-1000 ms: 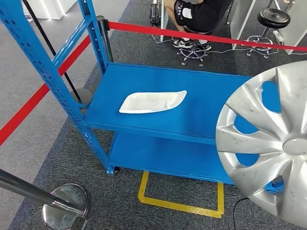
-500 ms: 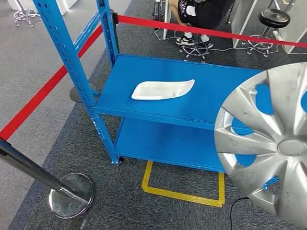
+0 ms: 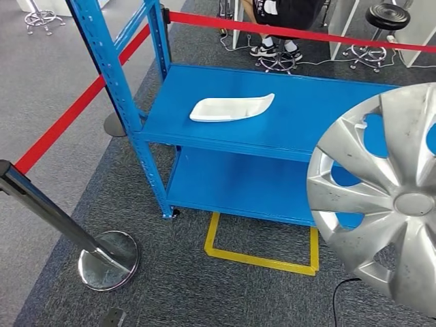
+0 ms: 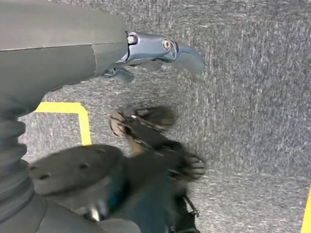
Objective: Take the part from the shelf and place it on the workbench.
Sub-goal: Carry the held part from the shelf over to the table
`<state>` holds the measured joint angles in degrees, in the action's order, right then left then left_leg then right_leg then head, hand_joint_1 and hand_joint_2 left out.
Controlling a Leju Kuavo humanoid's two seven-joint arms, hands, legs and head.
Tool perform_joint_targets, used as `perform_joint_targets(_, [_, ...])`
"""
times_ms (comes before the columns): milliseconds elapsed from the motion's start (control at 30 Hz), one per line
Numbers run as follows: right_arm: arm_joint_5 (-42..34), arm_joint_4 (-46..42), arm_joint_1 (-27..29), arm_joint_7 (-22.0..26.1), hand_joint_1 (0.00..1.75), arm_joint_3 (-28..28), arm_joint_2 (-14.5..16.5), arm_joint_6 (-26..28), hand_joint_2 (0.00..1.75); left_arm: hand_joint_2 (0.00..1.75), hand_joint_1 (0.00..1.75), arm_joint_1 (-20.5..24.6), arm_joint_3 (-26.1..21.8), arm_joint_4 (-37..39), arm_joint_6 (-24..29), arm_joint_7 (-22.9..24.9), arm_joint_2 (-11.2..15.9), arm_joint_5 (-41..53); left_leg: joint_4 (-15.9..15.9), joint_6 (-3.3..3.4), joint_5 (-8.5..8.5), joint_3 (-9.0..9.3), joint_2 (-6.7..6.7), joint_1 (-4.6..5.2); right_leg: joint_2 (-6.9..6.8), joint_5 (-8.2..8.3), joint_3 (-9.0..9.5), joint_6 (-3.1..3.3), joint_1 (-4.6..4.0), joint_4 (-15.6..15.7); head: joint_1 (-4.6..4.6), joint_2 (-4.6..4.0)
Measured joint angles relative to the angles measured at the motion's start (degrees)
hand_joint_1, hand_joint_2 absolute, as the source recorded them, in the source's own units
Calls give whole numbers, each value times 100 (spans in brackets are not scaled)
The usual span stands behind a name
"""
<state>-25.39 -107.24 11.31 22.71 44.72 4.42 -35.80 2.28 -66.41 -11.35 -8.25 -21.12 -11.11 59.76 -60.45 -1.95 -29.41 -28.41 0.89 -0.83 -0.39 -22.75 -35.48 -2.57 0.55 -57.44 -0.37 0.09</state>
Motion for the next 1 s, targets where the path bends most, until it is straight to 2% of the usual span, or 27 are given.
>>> perform_joint_targets(33, [4, -20, 0, 8, 175, -4, -3, 1, 0, 175, 0, 11, -2, 0, -4, -1, -4, 0, 268, 32, -79, 147, 10, 9, -1, 48, -64, -40, 7, -40, -2, 0])
perform_joint_targets(67, [8, -34, 1, 14, 175, -10, -4, 2, 0, 175, 0, 12, -5, -1, -7, -1, -2, 0, 414, 87, -119, 187, 19, 34, -1, 103, -116, -81, 25, -60, -3, 0])
perform_joint_targets(100, [9, -40, 7, 18, 175, -18, -6, 2, 0, 175, 0, 3, -9, -1, -8, -1, 2, 0, 427, 151, -108, 135, 16, 48, 3, 150, -160, -119, 48, -57, -5, 0])
perform_joint_targets(133, [10, -40, 21, 20, 175, -26, -5, 2, 0, 175, 0, -15, -16, -1, -8, -1, 12, -2, 417, 208, -62, 82, 8, 62, 7, 111, -207, -144, 68, -78, -3, 0])
perform_joint_targets(167, [11, -40, 36, 21, 175, -34, -5, 1, 0, 175, 0, -33, -22, -1, -9, -1, 20, -3, 415, 265, -9, 29, -2, 66, 11, -39, -260, -165, 79, -184, 2, 0])
perform_joint_targets(200, [13, -40, 49, 24, 175, -40, -5, -1, 0, 175, 0, -42, -28, -1, -9, -1, 25, -4, 417, 312, 49, -30, -12, 67, 14, -283, -328, -178, 81, -402, 10, 0])
perform_joint_targets(267, [30, -40, 59, 38, 175, -55, -4, 2, 0, 175, 0, -37, -32, -1, -9, -1, 30, -4, 414, 363, 165, -155, -17, 89, 16, -846, -468, -191, 69, -1114, 34, 0])
perform_joint_targets(300, [48, -40, 58, 55, 175, -62, -4, 7, 0, 175, 0, -33, -32, -1, -9, -1, 31, -4, 411, 372, 221, -222, -17, 103, 17, -989, -501, -187, 62, -1449, 40, 0])
perform_joint_targets(333, [74, -40, 58, 79, 175, -70, -4, 15, 0, 175, 0, -31, -33, -1, -7, 2, 32, -4, 406, 377, 278, -293, -17, 118, 17, -995, -468, -175, 53, -1648, 44, 0])
perform_joint_targets(367, [104, -40, 59, 104, 175, -78, -4, 24, 0, 175, 0, -31, -36, -1, -2, 6, 34, -4, 400, 379, 333, -363, -17, 129, 18, -883, -351, -153, 39, -1660, 44, 0])
perform_joint_targets(400, [134, -40, 58, 126, 175, -87, -5, 34, 0, 175, 0, -30, -39, -1, 3, 10, 36, -4, 393, 377, 386, -431, -16, 137, 20, -710, -135, -125, 21, -1471, 43, 0])
perform_joint_targets(433, [166, -41, 53, 147, 175, -99, -6, 50, 0, 175, 0, -27, -44, -1, 9, 15, 35, -4, 384, 370, 437, -488, -14, 141, 25, -583, 159, -91, -1, -1118, 42, 0])
perform_joint_targets(467, [202, -43, 46, 166, 175, -116, -11, 68, 0, 175, 0, -24, -52, -1, 15, 18, 32, -4, 376, 355, 484, -531, -11, 148, 33, -557, 492, -57, -24, -669, 41, 0])
perform_joint_targets(500, [240, -49, 37, 192, 175, -138, -20, 91, 0, 175, 0, -20, -63, -1, 21, 19, 30, -4, 372, 333, 532, -565, -9, 153, 41, -603, 768, -36, -43, -257, 40, 0])
perform_joint_targets(533, [278, -55, 30, 227, 175, -163, -29, 121, 0, 175, 0, -16, -74, -1, 32, 19, 27, -3, 373, 305, 585, -589, -8, 153, 49, -676, 932, -20, -62, 30, 37, 0])
perform_joint_targets(567, [307, -61, 26, 264, 175, -185, -37, 152, 0, 175, 0, -13, -84, -1, 50, 19, 26, 0, 382, 274, 633, -613, -8, 152, 52, -723, 989, -6, -77, 185, 37, 0])
perform_joint_targets(633, [317, -68, 30, 339, 175, -230, -43, 209, 0, 175, 0, -14, -91, -1, 117, 18, 30, 20, 383, 205, 666, -662, -10, 143, 55, -658, 901, 52, -75, 232, 34, 0])
perform_joint_targets(667, [295, -69, 35, 364, 175, -261, -45, 228, 0, 175, 0, -18, -93, -1, 148, 16, 33, 37, 313, 172, 556, -701, -11, 142, 60, -609, 855, 94, -64, 244, 31, 0])
perform_joint_targets(733, [213, -71, 52, 384, 175, -323, -49, 250, 0, 175, 0, -22, -95, -1, 177, 8, 41, 74, -137, 115, 72, -863, -14, 131, 82, -492, 767, 156, -44, 257, 16, 0])
perform_joint_targets(767, [165, -71, 61, 378, 175, -343, -51, 258, 0, 175, 0, -21, -96, -1, 178, 3, 45, 89, -489, 95, -195, -971, -14, 127, 99, -436, 707, 172, -43, 253, 10, 0])
perform_joint_targets(800, [120, -71, 70, 362, 175, -355, -51, 273, 0, 175, 0, -19, -96, -1, 178, 0, 49, 99, -840, 79, -360, -1068, -15, 122, 126, -378, 642, 175, -43, 247, 7, 0])
perform_joint_targets(833, [77, -71, 75, 337, 175, -364, -51, 309, 0, 175, 0, -19, -97, -1, 178, -1, 52, 107, -1080, 69, -390, -1108, -14, 118, 160, -323, 566, 172, -43, 238, 8, 0])
perform_joint_targets(867, [35, -70, 76, 296, 175, -371, -51, 367, 0, 175, 0, -20, -99, -1, 178, -1, 53, 110, -1141, 65, -305, -1060, -14, 114, 205, -274, 494, 163, -41, 227, 6, 0])
perform_joint_targets(900, [-10, -70, 76, 248, 175, -378, -50, 444, 0, 175, 0, -20, -104, -1, 178, 0, 54, 111, -996, 65, -150, -912, -7, 108, 257, -233, 430, 148, -38, 214, 5, 0])
perform_joint_targets(933, [-59, -69, 74, 200, 175, -381, -50, 531, 0, 175, 0, -19, -109, -1, 179, 3, 55, 111, -672, 69, 4, -677, 38, 99, 309, -202, 377, 129, -32, 196, 5, 0])
perform_joint_targets(967, [-113, -69, 68, 155, 175, -383, -50, 626, 0, 175, 0, -17, -116, -1, 181, 9, 55, 111, -278, 77, 104, -408, 141, 88, 360, -179, 322, 107, -31, 167, 4, 0])
perform_joint_targets(1000, [-172, -69, 51, 119, 175, -385, -50, 734, 0, 175, 0, -16, -123, -1, 184, 20, 52, 111, 67, 96, 142, -193, 245, 73, 412, -157, 265, 81, -31, 129, 6, 0])
